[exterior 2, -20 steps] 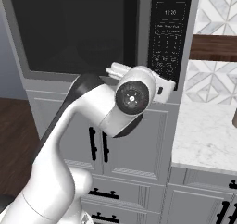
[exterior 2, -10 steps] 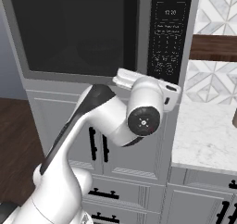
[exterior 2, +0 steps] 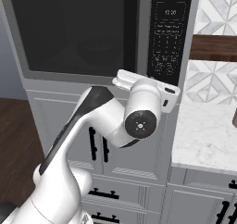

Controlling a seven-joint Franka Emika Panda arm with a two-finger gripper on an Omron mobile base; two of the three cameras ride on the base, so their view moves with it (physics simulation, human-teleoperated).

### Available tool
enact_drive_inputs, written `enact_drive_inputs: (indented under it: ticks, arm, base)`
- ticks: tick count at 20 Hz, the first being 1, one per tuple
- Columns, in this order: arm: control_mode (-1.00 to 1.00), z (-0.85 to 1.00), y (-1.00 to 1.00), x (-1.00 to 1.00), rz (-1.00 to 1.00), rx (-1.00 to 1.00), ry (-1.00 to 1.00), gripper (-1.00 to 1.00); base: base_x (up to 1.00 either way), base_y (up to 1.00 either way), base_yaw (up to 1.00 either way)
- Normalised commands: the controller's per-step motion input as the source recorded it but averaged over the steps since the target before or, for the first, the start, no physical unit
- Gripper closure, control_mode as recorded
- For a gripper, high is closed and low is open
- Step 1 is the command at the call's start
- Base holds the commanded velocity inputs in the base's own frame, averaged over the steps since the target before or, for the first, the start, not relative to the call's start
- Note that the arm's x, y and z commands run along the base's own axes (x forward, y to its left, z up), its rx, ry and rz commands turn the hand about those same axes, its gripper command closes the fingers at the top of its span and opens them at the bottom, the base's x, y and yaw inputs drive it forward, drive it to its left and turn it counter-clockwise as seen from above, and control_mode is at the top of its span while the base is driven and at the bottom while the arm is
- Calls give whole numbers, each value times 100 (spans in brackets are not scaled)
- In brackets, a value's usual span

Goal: Open the microwave, place the bowl with waffle inside the microwave, then close the microwave door and turn it on.

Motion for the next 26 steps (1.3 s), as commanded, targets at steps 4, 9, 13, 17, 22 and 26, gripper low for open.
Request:
enact_drive_inputs:
  ticks: [4, 9, 13, 17, 22, 26]
  arm:
    - [-100, -13, -3, 4, -8, -7, 13, 100]
    - [-100, -2, 0, 10, 0, -11, 6, 100]
    - [-100, -12, 0, 4, -2, -5, 6, 100]
    - [-100, 0, 0, 0, -1, 0, 1, 100]
    - [-100, 0, 0, 0, 0, 0, 0, 100]
    - [-100, -17, -3, 11, -3, -1, 0, 100]
  base:
    - [0, 0, 0]
    - [0, 0, 0]
    - [0, 0, 0]
    - [0, 0, 0]
    - [0, 0, 0]
    - [0, 0, 0]
